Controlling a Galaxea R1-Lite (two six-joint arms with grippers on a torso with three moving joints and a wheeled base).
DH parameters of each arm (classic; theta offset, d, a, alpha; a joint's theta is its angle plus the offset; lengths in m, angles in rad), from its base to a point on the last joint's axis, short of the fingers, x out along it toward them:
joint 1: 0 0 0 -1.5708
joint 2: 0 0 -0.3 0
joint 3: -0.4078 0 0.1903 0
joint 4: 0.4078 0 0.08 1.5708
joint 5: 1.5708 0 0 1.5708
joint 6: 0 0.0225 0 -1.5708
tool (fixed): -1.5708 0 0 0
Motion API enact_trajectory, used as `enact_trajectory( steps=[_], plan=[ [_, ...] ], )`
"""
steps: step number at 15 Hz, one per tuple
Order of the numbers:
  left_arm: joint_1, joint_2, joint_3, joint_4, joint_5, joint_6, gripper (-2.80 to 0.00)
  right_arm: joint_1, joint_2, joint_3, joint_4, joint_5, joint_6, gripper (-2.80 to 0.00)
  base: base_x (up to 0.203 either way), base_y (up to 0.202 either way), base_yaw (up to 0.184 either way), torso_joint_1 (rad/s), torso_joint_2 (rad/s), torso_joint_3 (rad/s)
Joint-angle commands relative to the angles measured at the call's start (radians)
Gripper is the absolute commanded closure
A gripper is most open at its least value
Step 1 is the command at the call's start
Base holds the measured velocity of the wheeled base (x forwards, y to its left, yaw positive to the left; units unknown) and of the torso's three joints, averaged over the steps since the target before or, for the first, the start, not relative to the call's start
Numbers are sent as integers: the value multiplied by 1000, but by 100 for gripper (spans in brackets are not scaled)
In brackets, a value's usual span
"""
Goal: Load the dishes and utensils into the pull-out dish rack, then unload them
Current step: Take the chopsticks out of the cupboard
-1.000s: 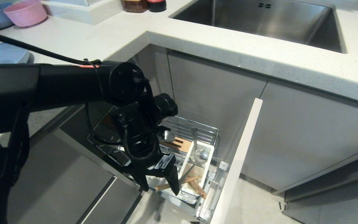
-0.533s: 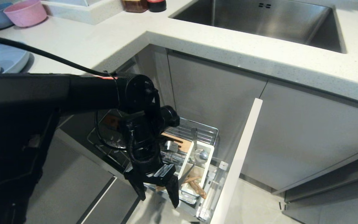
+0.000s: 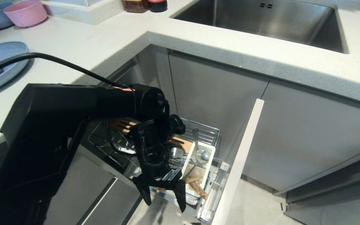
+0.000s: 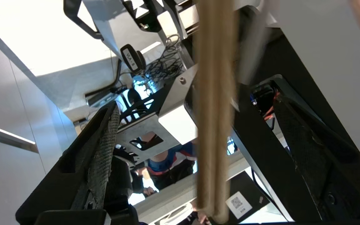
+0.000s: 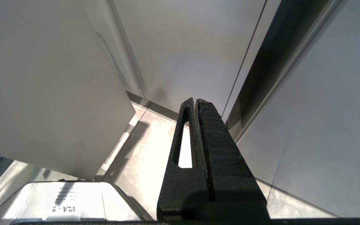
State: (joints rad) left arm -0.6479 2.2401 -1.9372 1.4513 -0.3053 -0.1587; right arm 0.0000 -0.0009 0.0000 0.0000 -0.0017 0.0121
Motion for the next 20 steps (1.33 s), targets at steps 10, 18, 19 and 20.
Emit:
enact_trajectory(
  steps=[10, 18, 19, 20],
  plan=[
    [16, 69, -6, -29, -3, -1, -280, 0, 1, 2, 0, 0, 0, 0, 0, 0, 0, 0, 0, 0],
    [24, 65, -6, -54, -58, -4, -280, 0, 1, 1, 0, 0, 0, 0, 0, 0, 0, 0, 0, 0],
    [24, 65, -6, -52, -60, -4, -280, 0, 1, 2, 0, 0, 0, 0, 0, 0, 0, 0, 0, 0],
    [24, 63, -6, -52, -60, -4, -280, 0, 1, 2, 0, 0, 0, 0, 0, 0, 0, 0, 0, 0]
  ],
)
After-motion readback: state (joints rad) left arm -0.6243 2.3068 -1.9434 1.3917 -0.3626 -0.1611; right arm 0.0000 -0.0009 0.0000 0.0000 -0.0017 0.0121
